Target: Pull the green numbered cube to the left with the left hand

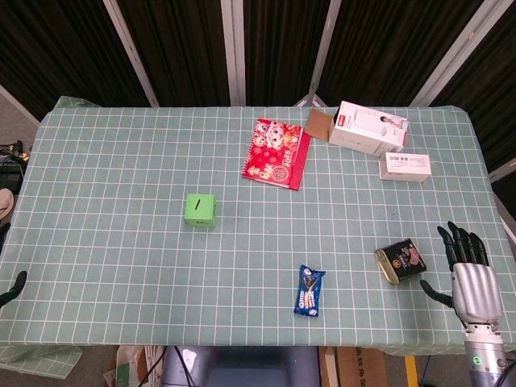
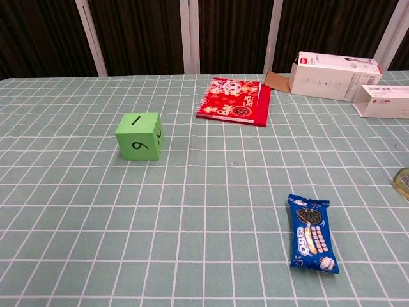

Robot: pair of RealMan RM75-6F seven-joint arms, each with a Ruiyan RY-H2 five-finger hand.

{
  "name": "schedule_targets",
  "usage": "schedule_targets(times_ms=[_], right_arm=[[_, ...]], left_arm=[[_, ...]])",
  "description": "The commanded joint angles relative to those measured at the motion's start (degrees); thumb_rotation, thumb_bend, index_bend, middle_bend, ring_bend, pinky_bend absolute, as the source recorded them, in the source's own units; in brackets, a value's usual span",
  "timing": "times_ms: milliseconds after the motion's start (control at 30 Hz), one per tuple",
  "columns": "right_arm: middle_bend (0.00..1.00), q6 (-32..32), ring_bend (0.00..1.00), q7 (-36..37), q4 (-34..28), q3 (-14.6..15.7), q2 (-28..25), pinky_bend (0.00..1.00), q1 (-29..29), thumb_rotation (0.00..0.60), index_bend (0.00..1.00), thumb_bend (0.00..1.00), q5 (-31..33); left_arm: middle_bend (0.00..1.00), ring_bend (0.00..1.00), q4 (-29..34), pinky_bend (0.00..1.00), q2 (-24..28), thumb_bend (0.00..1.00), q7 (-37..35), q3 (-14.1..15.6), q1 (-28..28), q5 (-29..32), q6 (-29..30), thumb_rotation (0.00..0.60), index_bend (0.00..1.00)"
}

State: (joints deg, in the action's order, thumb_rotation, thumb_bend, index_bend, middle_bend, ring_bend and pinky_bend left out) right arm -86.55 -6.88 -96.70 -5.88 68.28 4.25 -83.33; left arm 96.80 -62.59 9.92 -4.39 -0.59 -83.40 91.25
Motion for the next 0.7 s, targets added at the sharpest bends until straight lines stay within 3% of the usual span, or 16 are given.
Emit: schedule_targets(times_ms=[33, 700], right_arm=[[0.01, 0.17, 0.0, -0.01, -0.04, 0.1, 0.02, 0.06, 0.06, 0.6, 0.07, 0.19, -0.07], [0.01, 0.17, 0.0, -0.24, -0.46, 0.28, -0.45, 0.06, -0.17, 0.6, 0.07, 0.19, 0.07]], left_arm=[[0.03, 0.02, 0.16, 0.14, -0.02, 0.41, 0.26, 0.02, 0.04, 0.0, 0.11, 0.6, 0.06], [0.03, 0.02, -0.9, 0.14, -0.06, 0.42, -1.12, 0.42, -1.29, -1.16, -2.05, 0.6, 0.06]])
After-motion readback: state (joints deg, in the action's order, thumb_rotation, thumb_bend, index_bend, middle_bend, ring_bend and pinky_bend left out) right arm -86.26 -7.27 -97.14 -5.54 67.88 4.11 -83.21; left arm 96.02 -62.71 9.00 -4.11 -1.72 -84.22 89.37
